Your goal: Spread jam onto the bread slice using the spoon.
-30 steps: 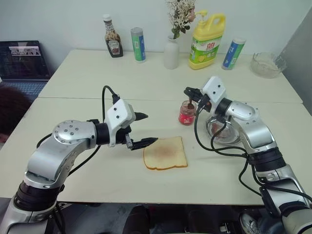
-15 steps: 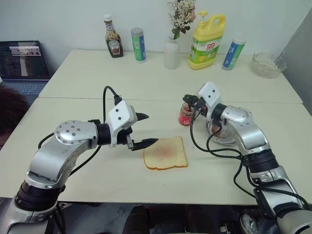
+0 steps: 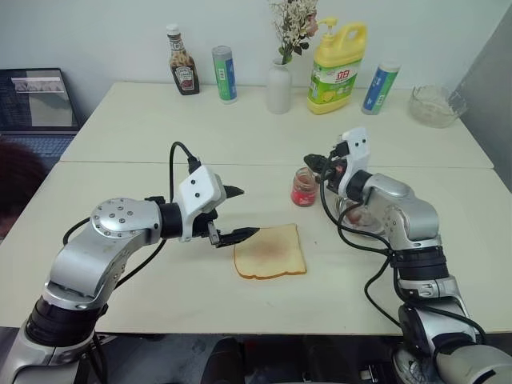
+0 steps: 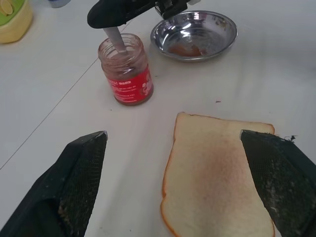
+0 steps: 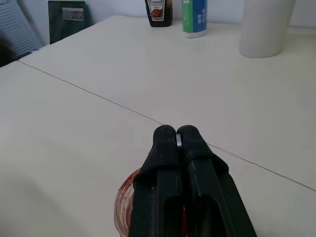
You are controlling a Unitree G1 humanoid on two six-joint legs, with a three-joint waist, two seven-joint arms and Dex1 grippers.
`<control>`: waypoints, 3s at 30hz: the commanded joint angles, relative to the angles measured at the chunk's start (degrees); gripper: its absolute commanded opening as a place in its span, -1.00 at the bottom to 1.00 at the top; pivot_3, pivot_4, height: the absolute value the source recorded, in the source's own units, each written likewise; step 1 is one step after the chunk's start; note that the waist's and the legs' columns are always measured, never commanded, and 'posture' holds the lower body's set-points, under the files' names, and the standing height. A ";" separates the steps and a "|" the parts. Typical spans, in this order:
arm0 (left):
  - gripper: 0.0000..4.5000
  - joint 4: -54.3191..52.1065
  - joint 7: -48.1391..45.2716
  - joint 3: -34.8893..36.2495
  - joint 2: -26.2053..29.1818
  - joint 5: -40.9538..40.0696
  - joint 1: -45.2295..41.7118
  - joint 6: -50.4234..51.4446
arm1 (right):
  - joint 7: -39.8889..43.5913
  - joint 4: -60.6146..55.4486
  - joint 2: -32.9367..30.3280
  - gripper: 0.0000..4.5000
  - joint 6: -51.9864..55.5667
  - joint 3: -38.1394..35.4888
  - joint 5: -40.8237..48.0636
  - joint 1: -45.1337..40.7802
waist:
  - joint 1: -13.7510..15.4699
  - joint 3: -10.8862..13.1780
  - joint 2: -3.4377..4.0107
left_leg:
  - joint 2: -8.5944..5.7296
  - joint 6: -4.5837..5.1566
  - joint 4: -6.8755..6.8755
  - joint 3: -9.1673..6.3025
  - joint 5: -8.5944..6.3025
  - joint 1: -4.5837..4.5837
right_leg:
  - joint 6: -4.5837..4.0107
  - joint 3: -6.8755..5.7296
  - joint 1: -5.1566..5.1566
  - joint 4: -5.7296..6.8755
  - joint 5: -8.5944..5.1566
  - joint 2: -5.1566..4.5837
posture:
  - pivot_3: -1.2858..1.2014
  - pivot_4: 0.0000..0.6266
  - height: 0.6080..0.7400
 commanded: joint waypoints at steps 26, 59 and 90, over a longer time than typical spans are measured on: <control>1.00 -0.20 -1.19 -0.57 0.75 2.65 0.36 -3.05 | -15.18 0.81 5.72 -1.00 11.99 -20.16 18.87 -5.99 | -0.05 0.01 0.02 | 0.00 0.00 -0.04 0.03 0.00 -0.03 | 0.00 0.02 -0.03 -0.02 0.00 0.00 | 0.03 -0.52 1.00; 1.00 0.82 -1.77 -0.04 -0.36 3.08 0.28 -3.90 | -30.26 2.63 5.83 -1.00 19.11 -32.21 38.25 -7.56 | -0.07 0.02 0.03 | 0.00 0.01 -0.09 0.06 -0.01 -0.05 | 0.01 0.04 -0.06 -0.05 0.00 0.00 | 0.03 -0.52 1.00; 1.00 0.44 -5.86 11.24 4.01 1.55 14.28 -11.65 | -34.36 -20.01 6.72 -1.00 25.61 -17.12 56.35 -0.84 | -0.24 0.08 0.13 | 0.09 0.02 -0.21 0.09 -0.01 -0.10 | -0.02 0.10 -0.20 -0.08 -0.02 0.07 | 0.03 -0.52 1.00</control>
